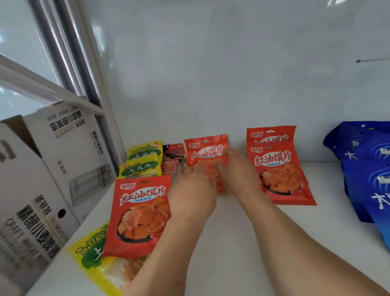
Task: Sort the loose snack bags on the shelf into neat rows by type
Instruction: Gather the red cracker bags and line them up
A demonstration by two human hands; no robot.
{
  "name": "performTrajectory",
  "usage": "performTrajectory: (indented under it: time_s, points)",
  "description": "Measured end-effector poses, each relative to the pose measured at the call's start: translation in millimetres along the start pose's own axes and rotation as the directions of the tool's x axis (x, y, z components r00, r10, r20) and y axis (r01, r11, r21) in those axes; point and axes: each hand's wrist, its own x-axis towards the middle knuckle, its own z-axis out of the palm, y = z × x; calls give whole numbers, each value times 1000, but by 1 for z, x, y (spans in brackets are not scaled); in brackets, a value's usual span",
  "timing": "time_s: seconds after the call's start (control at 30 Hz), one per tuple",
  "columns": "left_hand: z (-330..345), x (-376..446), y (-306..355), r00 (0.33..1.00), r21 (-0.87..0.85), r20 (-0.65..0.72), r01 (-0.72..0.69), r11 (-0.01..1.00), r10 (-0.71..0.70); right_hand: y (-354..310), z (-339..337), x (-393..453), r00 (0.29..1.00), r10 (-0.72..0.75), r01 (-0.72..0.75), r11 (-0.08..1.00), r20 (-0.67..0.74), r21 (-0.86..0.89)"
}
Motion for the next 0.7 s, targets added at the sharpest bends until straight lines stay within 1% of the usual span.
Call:
performTrajectory:
  time_s: [0.03,0.1,0.17,0.23,0.3,0.4,0.5,0.57,0.6,0.67,0.7]
  points:
    - [-4,-3,-9,1000,28,-20,7,1000,-7,-6,6,-1,1000,20,-19,999,23,-37]
    - [-13,-10,-28,997,103,-62,45,994,-39,-17,16,-2,991,117,-112,991,60,-78]
    - [-22,-17,-48,990,181,-120,98,979,-77,-26,25,-1,974,218,-215,975,66,-50]
    - [-30,-24,-68,983,232,-131,157,960,-129,-31,32,2,961,272,-271,962,52,-36]
    - [-36,-28,-88,972,240,-77,235,942,-223,-35,38,3,951,303,-300,952,59,-52]
    - [-41,-32,-111,932,237,28,345,908,-361,-41,41,1,946,318,-313,947,66,-74]
    - [-41,-37,-123,898,249,112,388,887,-425,-47,45,-4,959,284,-284,957,-21,-53]
    - [-41,-39,-127,891,246,148,387,888,-429,-50,48,-8,966,245,-244,970,-80,17]
    - [-41,-39,-128,896,242,150,377,894,-418,-52,48,-10,968,232,-224,970,-95,92]
    - [-41,-41,-130,920,226,115,343,912,-374,-56,47,-14,961,264,-230,928,-82,294]
    - [-41,-42,-131,935,213,84,322,922,-346,-58,45,-16,952,302,-260,890,-57,375]
